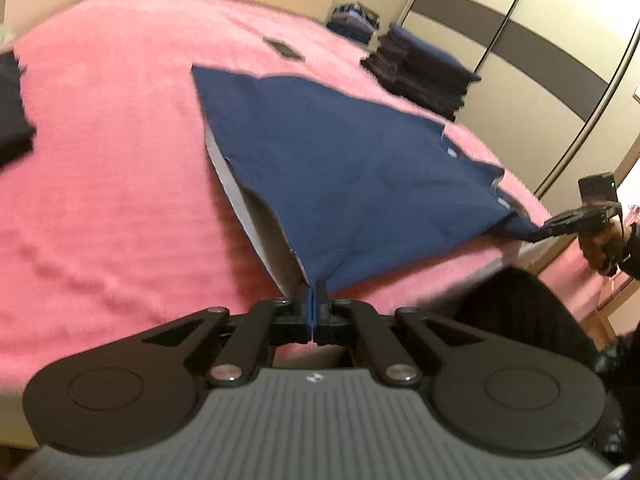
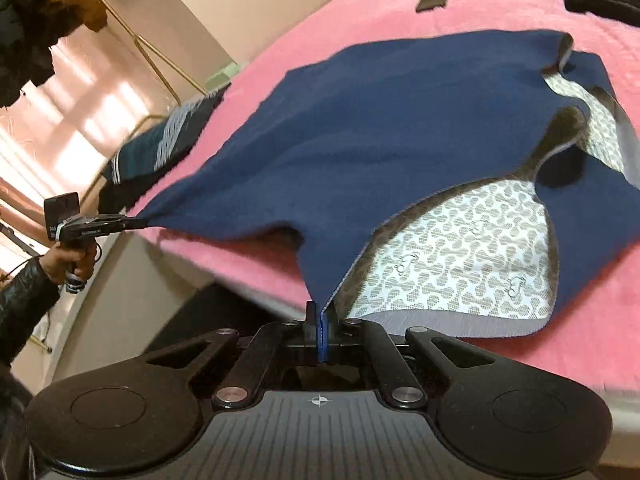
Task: Fold clothes
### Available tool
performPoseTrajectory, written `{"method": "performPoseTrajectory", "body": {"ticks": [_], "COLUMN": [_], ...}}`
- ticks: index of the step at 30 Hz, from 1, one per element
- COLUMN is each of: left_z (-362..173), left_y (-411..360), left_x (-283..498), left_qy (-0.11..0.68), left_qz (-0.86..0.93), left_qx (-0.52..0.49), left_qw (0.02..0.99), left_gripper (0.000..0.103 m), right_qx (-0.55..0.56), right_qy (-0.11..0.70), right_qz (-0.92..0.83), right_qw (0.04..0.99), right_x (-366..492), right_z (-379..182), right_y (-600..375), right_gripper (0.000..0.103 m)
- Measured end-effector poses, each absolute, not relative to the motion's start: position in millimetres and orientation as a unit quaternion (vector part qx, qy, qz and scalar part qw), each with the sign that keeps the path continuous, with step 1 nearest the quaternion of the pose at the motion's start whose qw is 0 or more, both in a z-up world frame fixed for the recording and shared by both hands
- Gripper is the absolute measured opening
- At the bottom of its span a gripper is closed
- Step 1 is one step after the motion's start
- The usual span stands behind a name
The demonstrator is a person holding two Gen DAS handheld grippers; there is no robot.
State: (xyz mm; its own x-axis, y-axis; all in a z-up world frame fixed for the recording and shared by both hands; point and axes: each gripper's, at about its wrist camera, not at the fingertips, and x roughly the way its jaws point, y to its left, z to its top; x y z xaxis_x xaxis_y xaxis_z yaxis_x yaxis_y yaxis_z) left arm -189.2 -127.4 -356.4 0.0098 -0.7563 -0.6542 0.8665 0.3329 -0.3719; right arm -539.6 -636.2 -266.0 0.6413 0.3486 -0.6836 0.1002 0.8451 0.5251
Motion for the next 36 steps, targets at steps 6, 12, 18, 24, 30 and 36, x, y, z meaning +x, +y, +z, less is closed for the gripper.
{"method": "performPoseTrajectory", "body": {"ticks": [6,12,18,24,30,36], "left_z": [-386,-378,-350,-321,-318,-327], "left_y": [-129,-131,-131,-168,-246,-319], "left_x": [-184,-183,-203,-252,-303,-342], "left_qy": [0.432,0.419,0.358,0.28,0.245,0.242], "left_qz": [-0.55,-0.53,-0.518,-0.557,-0.632,-0.686], "left_qx": [0.063,0.092,0.16,0.216,0.233,0.217], "left_qw": [0.712,0.731,0.76,0.751,0.697,0.651], "left_gripper": [0.0,0.002,0.008,0.025,0.03,0.03], "right_qx": [0.24,0.215,0.244,0.245,0.087,0.015], "right_qy": [0.456,0.446,0.36,0.299,0.341,0.368], "right_qz": [0.05,0.008,-0.014,-0.12,-0.226,-0.254], "right_qw": [0.856,0.869,0.9,0.914,0.908,0.894], "right_x": [-553,-581,-582,-580,-549,-499], "right_z": [-282,-277,-259,-253,-253,-272], "right_y": [-629,-629,-621,-650,-663,-664], "right_gripper": [0.0,0.0,0.087,0.087,0.087,0.087]}}
